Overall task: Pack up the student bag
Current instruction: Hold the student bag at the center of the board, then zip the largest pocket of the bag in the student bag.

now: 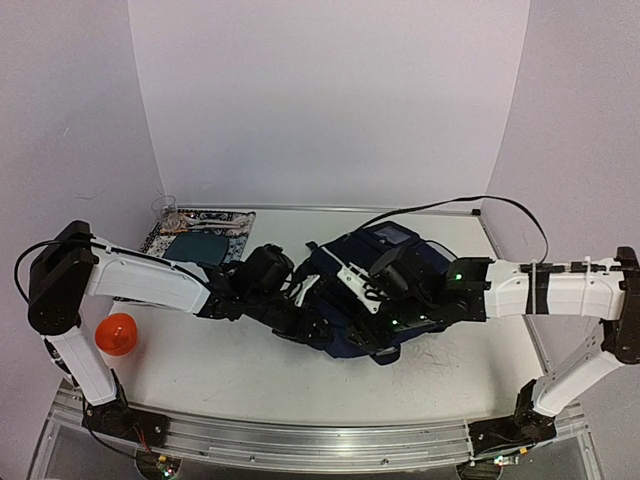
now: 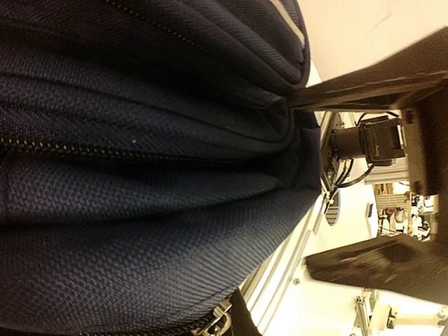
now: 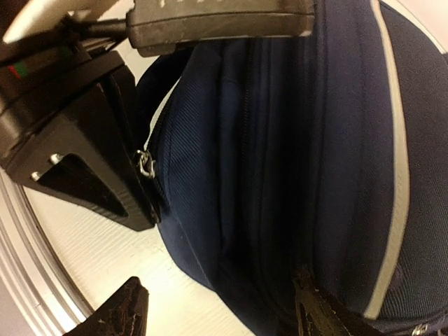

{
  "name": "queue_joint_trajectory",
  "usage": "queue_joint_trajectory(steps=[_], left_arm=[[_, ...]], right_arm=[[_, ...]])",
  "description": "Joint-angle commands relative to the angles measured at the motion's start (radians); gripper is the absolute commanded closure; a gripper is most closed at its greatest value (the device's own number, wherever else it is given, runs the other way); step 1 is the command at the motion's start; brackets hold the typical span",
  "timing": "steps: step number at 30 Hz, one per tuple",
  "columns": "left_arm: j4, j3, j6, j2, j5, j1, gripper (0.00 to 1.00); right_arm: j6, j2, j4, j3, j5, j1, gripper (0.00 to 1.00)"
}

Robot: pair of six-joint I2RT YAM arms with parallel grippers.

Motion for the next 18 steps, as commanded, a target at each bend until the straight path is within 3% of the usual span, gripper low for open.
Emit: queue_joint_trajectory(steps=[1, 4, 8, 9, 18], left_arm=[[0.058, 0.027, -0.007, -0.098, 0.077, -0.017, 1.00], [0.057, 0.035, -0.009, -0.101, 0.084, -0.017, 1.00], [-0.009, 0.052, 0.029, -0.125, 0.044, -0.014, 1.00], [-0.048, 0.066, 0.051, -0.131, 0.030, -0.009, 1.00], [-0.262, 0.082, 0.200, -0.173, -0.006, 0.205, 1.00]], right_arm=[[-0.076, 0.070, 0.025, 0.058, 0.019, 0.018, 0.32], [-0.074, 0.107, 0.028, 0.057, 0.054, 0.019, 0.49], [-0.068, 0.094, 0.026, 0.030, 0.086, 0.020, 0.93], [-0.066, 0.076, 0.024, 0.021, 0.088, 0.020, 0.99], [-0.059, -0.179, -0.043, -0.123, 0.096, 0.020, 1.00]])
